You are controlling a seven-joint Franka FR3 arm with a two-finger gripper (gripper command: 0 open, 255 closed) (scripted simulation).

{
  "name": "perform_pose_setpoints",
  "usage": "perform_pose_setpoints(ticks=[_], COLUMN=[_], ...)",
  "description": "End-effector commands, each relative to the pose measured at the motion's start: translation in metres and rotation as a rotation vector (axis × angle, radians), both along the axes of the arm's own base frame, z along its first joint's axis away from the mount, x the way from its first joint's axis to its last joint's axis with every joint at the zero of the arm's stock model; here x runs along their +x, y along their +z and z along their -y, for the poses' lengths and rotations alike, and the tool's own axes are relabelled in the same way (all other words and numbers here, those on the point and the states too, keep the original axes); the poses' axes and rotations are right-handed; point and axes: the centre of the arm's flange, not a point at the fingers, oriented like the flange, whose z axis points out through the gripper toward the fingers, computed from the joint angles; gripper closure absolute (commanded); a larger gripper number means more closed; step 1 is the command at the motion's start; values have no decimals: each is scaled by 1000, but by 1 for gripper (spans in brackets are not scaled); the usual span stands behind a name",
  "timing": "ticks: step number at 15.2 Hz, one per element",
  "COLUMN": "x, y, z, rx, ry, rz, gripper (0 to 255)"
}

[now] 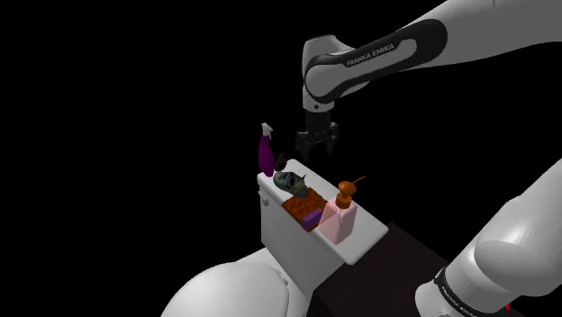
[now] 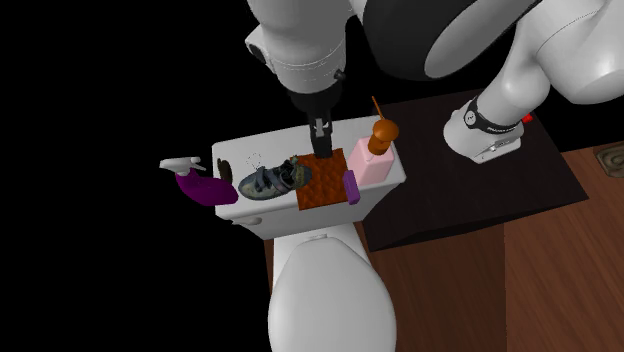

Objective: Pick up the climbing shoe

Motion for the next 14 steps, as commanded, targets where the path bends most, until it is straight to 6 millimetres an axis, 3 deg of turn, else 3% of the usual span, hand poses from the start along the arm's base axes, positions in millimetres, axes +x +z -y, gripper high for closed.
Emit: perform_pose_setpoints(ticks=[1, 8, 14], x=[20, 85, 86], y=[-19, -91, -117], z=[-1, 4, 4], rx=[-4, -16, -16], ry=[-32, -137, -138], rz=[-11, -49, -49], gripper=[0, 0, 0])
